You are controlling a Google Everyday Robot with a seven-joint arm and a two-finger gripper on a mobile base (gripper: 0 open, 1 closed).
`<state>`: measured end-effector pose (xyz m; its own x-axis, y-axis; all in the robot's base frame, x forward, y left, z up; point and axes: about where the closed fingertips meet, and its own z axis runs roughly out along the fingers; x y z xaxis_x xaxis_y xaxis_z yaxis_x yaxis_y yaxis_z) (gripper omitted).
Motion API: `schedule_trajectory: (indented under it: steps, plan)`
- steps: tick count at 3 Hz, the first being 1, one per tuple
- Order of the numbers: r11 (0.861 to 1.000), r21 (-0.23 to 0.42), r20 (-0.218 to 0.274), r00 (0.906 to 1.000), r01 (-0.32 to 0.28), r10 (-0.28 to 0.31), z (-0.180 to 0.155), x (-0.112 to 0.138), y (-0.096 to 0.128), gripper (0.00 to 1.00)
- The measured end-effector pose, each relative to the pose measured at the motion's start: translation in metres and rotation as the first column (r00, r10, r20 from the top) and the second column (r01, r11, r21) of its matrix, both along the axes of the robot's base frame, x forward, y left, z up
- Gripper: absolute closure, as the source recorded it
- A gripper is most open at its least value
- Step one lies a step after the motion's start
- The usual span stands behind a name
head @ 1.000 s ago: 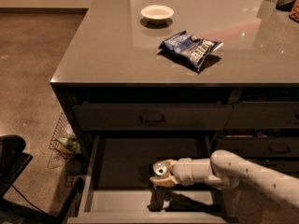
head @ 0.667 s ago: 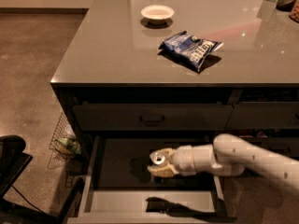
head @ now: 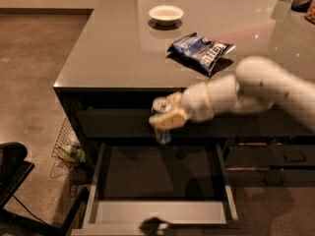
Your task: Pick redbull can from middle drawer and place on counter
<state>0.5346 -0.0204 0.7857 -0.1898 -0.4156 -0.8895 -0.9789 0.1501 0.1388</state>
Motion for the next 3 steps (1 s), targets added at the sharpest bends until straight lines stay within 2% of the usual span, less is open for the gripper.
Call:
schedule_trajectory:
  steps: [1,2,3]
  plan:
    - [0.999,-0.03,0.042,0.9985,0.036,-0.035,0.111,0.021,-0.006,1.0]
    - [0.992,0.037,0.078,0.9895,0.119,-0.122,0.192,0.047,-0.011,1.0]
    - [0.976,0.121,0.1,0.9757,0.183,-0.195,0.23,0.093,0.009,1.0]
